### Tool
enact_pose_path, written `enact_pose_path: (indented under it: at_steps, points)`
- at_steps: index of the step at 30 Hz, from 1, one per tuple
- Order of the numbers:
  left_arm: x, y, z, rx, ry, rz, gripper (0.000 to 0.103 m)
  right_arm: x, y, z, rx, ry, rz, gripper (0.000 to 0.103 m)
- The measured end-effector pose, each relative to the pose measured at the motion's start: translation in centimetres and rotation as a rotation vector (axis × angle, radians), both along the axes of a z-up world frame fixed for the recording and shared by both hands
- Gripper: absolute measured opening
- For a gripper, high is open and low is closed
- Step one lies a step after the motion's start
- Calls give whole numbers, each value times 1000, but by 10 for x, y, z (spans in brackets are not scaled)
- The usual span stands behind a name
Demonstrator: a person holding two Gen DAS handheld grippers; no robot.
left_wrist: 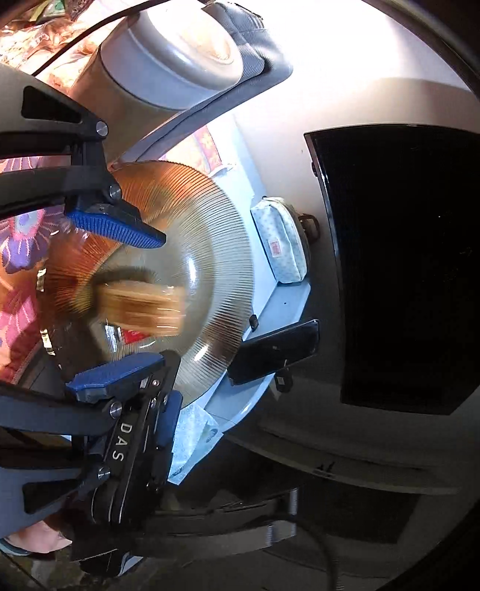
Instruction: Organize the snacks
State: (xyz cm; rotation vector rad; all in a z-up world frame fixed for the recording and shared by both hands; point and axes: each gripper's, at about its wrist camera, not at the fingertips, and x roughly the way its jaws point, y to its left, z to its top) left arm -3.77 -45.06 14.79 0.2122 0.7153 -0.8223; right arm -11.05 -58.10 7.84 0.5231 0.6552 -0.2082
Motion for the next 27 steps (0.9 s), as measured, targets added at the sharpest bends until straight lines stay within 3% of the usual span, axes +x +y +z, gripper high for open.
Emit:
enact_pose_path:
  at_steps: [9, 15, 19, 27]
  points:
    - [-10, 48, 23, -83, 20, 17, 56, -12, 17, 13, -18, -22, 33, 57]
    - [-32, 115, 49, -134, -38, 78, 56, -29, 55, 25, -52, -60, 116, 57]
    - [-39, 184, 60, -157, -78, 191, 57, -33, 97, 33, -99, -79, 202, 57]
    - [-49, 349, 55, -151, -128, 579, 65, -13, 217, 40, -193, -105, 490, 58]
